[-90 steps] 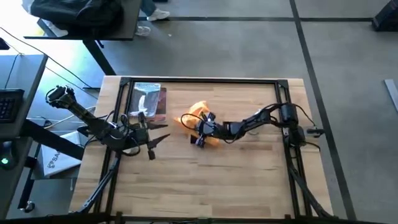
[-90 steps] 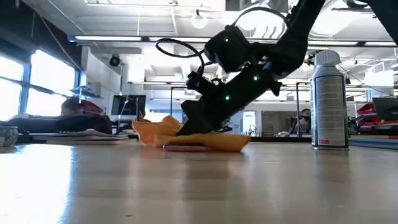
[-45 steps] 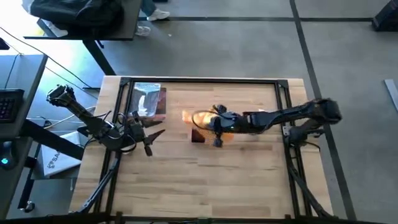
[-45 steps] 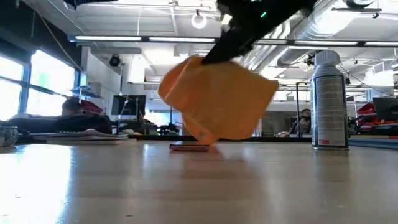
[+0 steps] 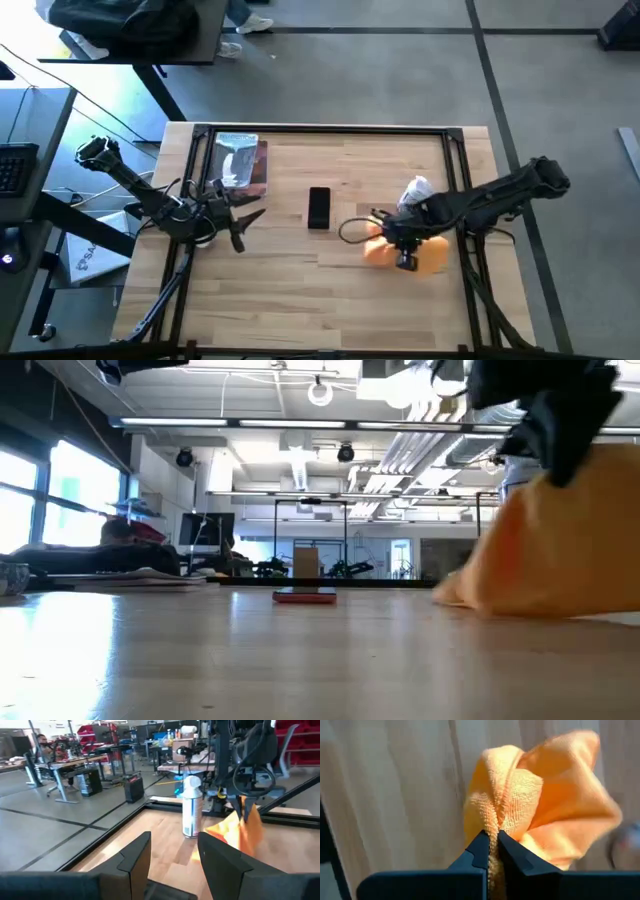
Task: Apply microfiber cloth
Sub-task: Wipe the front and back of the cellphone with the yellow microfiber cloth
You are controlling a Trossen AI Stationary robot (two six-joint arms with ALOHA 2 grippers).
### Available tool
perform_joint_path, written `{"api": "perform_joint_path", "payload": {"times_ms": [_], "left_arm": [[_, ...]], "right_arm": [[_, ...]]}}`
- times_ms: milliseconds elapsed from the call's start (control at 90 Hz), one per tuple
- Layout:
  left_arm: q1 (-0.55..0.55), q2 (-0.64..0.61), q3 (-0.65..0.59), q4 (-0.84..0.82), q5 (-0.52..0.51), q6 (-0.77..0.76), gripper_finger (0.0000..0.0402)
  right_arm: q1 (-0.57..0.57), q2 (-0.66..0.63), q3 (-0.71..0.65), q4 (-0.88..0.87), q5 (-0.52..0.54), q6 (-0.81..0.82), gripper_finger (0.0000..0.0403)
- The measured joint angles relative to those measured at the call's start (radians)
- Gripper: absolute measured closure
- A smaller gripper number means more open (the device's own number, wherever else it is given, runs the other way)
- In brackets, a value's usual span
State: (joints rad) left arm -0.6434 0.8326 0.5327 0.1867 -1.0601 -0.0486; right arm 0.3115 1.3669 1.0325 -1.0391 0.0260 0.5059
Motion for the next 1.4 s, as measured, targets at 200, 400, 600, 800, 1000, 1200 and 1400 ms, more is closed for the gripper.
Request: {"api": "perform_joint_path", "payload": {"times_ms": [200,400,600,800,1000,1200,1400], "left_arm": [[-0.008,0.0,0.0,0.007,0.021,-0.032,0.0257],[-0.028,0.016,0.0,0.028,0.027,-0.047,0.0257],[-0.027,0.039,0.0,0.054,0.027,-0.045,0.0257],[-0.027,0.046,0.0,0.052,0.028,-0.045,0.0257],[-0.027,0.046,0.0,0.06,0.027,-0.027,0.0257],[-0.023,0.046,0.0,0.092,-0.01,0.003,0.0257],[0.009,0.046,0.0,0.155,-0.018,0.051,0.0257]], "right_arm": [[0.034,0.0,0.0,-0.159,0.086,0.067,0.0403],[0.079,0.0,0.0,-0.257,0.05,0.15,0.0403],[0.14,-0.012,-0.032,-0.245,0.052,0.267,0.0403],[0.173,-0.178,-0.281,-0.065,0.102,0.518,0.0403],[0.176,-0.296,-0.521,0.27,0.331,0.639,0.0403],[0.119,-0.252,-0.654,0.498,0.513,0.718,0.0403],[0.038,-0.221,-0.663,0.532,0.706,0.707,0.0403]]}}
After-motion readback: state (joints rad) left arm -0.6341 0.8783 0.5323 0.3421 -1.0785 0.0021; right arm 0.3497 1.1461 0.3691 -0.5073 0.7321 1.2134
